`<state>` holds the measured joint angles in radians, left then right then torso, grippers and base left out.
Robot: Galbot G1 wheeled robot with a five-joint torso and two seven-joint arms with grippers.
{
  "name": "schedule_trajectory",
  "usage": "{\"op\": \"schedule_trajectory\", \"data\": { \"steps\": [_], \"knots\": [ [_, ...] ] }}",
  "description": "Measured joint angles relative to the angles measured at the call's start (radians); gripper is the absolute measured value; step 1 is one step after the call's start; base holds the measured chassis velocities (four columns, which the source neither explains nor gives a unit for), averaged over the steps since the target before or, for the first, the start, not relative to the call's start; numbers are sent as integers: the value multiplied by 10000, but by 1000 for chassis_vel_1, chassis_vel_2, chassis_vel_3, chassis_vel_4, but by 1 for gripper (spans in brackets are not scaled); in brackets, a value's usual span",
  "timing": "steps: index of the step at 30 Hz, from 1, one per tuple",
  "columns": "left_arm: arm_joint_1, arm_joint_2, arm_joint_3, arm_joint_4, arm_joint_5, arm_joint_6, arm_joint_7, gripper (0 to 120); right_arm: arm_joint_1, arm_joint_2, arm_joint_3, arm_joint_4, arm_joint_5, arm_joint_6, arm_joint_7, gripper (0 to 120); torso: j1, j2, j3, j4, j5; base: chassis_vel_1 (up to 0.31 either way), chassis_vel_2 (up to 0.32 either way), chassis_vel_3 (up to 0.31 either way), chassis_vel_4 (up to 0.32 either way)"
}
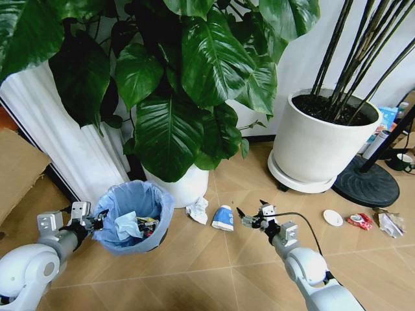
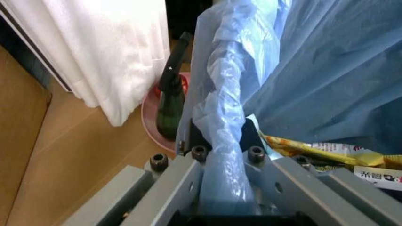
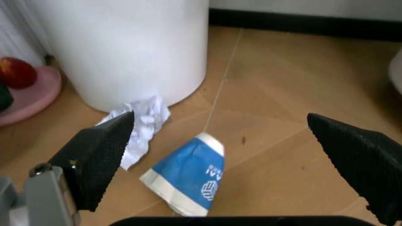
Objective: Pick up the trash bin and place the garbage on the floor into it.
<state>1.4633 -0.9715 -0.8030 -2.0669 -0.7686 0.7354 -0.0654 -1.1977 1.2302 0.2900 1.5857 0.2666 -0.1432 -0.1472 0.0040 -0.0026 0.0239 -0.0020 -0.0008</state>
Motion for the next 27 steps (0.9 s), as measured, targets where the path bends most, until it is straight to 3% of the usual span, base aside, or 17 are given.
{"op": "schedule_trajectory", "data": {
  "steps": [11, 27],
  "knots": [
    [30, -8, 48, -175, -29, 0, -133, 0, 1670, 921, -932, -2841, 306, -187, 286, 100, 0, 0, 1, -1, -4, 0, 0, 0, 0],
    [139, 46, 112, -316, -32, 0, -235, 0, 3389, 2101, -723, -6171, -54, 30, 152, 100, 0, 0, 2, -2, -2, 0, 0, 0, 0]
  ]
}}
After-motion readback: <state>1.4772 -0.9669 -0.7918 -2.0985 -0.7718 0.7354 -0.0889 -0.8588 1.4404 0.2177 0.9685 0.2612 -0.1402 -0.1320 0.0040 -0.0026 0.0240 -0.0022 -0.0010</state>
